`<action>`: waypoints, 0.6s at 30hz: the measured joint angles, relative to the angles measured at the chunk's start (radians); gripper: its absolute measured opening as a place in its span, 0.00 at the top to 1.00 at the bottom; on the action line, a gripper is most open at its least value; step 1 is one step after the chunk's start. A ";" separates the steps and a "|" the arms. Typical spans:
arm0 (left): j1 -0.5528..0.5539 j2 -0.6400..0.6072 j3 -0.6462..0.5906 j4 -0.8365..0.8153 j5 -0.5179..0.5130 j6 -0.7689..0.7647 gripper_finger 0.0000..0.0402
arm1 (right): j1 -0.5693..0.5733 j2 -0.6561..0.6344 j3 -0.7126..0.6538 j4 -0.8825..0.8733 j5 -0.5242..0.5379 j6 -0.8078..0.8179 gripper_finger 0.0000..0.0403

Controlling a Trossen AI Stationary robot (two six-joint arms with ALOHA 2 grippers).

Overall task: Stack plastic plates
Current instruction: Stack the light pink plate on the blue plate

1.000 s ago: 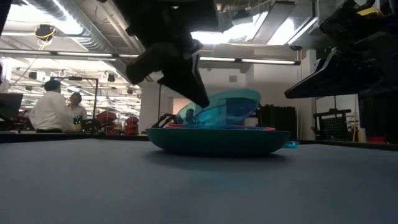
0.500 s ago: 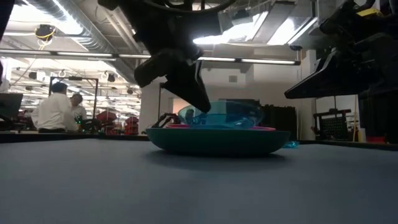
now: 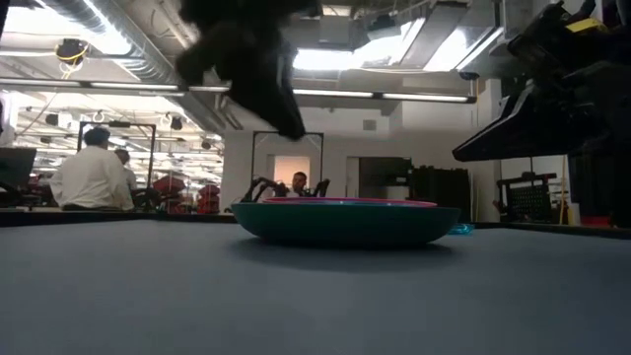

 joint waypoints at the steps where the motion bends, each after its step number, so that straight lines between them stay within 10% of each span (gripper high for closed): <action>1: 0.002 -0.018 0.000 -0.003 -0.001 -0.016 0.81 | 0.000 0.000 0.000 0.000 0.000 -0.007 0.73; 18: 0.487 -0.138 0.000 -0.002 0.271 -0.124 0.81 | -0.138 0.000 0.000 -0.083 -0.066 -0.039 0.73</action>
